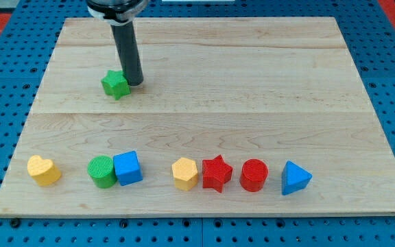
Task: Move the green star to the top left
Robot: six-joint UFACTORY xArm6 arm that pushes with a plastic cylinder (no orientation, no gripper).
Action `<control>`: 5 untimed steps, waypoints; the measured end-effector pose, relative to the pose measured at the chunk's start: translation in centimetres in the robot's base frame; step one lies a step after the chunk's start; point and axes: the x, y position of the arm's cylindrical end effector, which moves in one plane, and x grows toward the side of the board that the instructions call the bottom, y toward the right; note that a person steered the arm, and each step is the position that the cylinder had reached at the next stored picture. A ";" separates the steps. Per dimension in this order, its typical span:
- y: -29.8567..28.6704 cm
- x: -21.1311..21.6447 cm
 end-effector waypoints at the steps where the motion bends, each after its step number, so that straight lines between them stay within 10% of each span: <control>1: 0.0 1.9; 2: 0.2 6.2; 5: -10.0 -4.5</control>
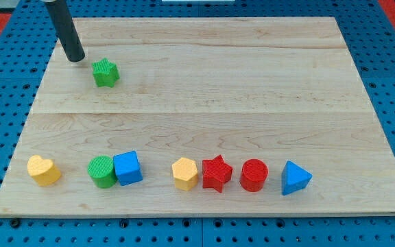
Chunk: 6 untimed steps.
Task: Move the green star to the top left
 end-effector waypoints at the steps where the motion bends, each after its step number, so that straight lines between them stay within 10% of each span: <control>1: -0.3 8.0; 2: 7.0 8.1; 4: 4.5 -9.1; 6: 7.2 2.3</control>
